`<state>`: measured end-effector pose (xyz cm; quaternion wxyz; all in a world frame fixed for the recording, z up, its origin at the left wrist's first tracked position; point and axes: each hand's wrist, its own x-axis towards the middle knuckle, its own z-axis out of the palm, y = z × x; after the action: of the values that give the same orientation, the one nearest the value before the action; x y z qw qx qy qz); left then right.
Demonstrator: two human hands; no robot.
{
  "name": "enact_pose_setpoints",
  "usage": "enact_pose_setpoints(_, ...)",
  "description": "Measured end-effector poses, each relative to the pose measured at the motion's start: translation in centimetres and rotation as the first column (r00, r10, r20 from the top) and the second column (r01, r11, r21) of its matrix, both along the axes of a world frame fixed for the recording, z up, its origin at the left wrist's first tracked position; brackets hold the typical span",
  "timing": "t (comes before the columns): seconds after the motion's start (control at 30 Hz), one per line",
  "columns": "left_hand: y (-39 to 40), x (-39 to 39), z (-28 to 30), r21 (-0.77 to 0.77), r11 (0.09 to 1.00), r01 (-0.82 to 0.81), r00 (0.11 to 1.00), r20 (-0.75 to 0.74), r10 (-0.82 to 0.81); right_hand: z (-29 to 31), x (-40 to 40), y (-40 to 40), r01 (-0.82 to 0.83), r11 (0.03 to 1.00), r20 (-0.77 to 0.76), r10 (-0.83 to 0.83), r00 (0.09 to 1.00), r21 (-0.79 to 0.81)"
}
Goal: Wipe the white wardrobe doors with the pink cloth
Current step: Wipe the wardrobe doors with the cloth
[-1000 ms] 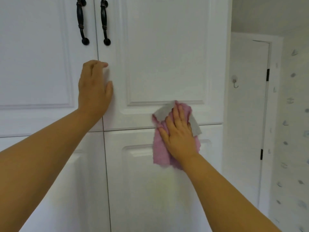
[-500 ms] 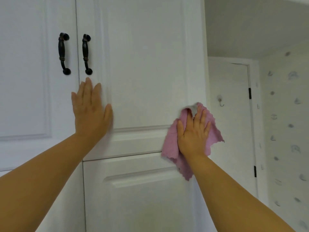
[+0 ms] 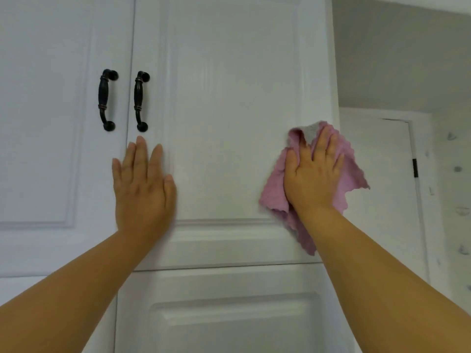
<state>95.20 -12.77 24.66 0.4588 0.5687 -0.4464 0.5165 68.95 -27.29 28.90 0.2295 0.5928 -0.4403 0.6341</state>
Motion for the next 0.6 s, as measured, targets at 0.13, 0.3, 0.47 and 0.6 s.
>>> enact_pose_setpoints(0.13,1.5,-0.7,1.2,-0.128,0.939,0.318,0.939,-0.094,-0.331,-2.8,2.4,1.9,-0.118,0.984,-0.147,0.098,0.984,-0.135)
enact_pose_setpoints(0.3,5.0,-0.8,6.9,-0.226,0.871,0.437,0.856,-0.193,-0.479,-3.7,4.8,3.3,-0.316,0.934,-0.307,0.255,0.917,-0.169)
enact_pose_setpoints(0.47,7.2,-0.3,11.6,-0.089,0.837,0.540,0.724,-0.459,-0.516,1.5,8.6,5.2,-0.373,0.902,-0.443,0.251,0.861,-0.215)
enact_pose_setpoints(0.6,7.4,-0.8,11.9,0.000,0.786,0.618,0.673,-0.516,-0.530,-0.7,14.4,8.3,-0.423,0.860,-0.591,0.189,0.784,-0.285)
